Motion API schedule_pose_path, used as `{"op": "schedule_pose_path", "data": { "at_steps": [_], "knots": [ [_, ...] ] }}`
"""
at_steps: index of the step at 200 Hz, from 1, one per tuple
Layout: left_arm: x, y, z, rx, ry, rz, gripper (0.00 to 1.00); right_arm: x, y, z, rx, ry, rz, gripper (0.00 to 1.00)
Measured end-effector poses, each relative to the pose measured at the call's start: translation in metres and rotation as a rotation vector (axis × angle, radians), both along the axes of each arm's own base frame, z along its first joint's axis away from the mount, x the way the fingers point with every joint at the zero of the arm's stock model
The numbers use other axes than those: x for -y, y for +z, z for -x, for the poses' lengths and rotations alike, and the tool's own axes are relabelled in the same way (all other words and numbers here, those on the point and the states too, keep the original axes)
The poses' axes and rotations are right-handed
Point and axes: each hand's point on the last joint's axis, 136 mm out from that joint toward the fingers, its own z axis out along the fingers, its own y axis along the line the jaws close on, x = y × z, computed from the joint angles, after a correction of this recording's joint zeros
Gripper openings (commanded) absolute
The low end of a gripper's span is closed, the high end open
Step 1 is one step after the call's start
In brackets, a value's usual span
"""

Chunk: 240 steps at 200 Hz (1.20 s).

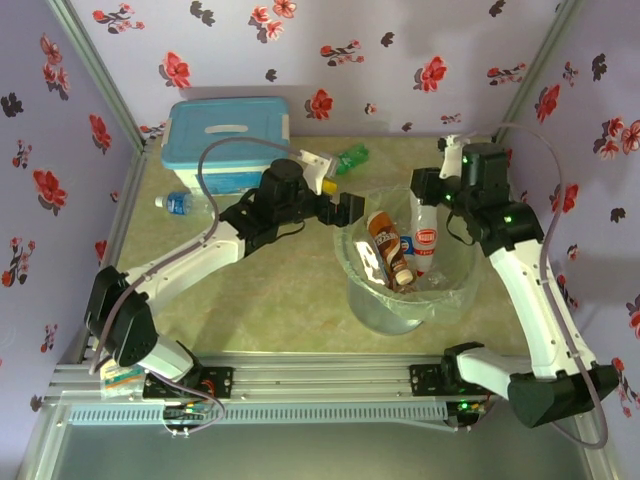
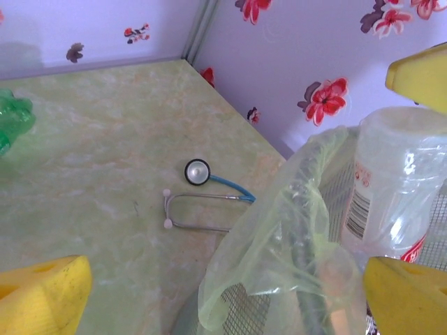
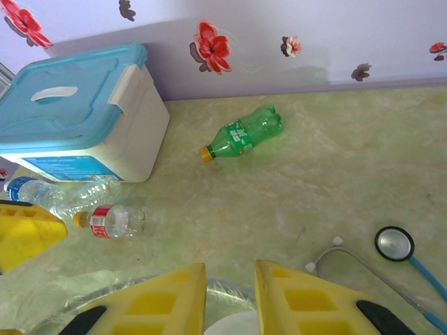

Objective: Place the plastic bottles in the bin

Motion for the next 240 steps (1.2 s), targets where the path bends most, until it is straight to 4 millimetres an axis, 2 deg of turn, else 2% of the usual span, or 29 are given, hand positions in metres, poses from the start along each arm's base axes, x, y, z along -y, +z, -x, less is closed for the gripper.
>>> {"op": "schedule_pose_path", "data": {
  "at_steps": [24, 49, 73, 99, 114, 131, 150, 200, 240],
  "knots": [
    [-0.009, 0.01, -0.012, 0.024, 0.034, 0.002, 1.0, -0.001, 0.011, 0.005, 0.002, 0.008, -0.008, 0.54],
    [-0.026, 0.013, -0.027, 0.038, 0.083, -0.012, 1.0, -0.001, 0.033, 0.007, 0.023, 0.018, -0.005, 0.63],
    [-0.046, 0.015, -0.041, 0.042, 0.135, -0.02, 1.0, -0.001, 0.05, 0.006, 0.049, 0.021, -0.003, 0.65],
    [-0.069, 0.018, -0.066, 0.06, 0.201, -0.073, 1.0, 0.0, 0.049, 0.008, 0.038, 0.02, 0.0, 0.65],
    [-0.072, 0.022, -0.09, 0.089, 0.234, -0.13, 1.0, 0.001, 0.046, 0.01, 0.022, 0.019, 0.002, 0.65],
    [-0.066, 0.018, -0.118, 0.122, 0.254, -0.197, 1.0, 0.001, 0.044, 0.01, 0.016, 0.018, 0.003, 0.65],
    [-0.054, -0.005, -0.147, 0.125, 0.258, -0.282, 1.0, 0.002, 0.043, 0.011, 0.008, 0.012, -0.003, 0.65],
    [-0.02, -0.099, -0.217, 0.073, 0.231, -0.437, 1.0, 0.009, 0.036, 0.021, -0.02, -0.016, 0.002, 0.65],
    [0.009, -0.145, -0.259, 0.093, 0.208, -0.449, 1.0, 0.013, 0.028, 0.03, -0.035, -0.024, 0.007, 0.67]
  ]
}}
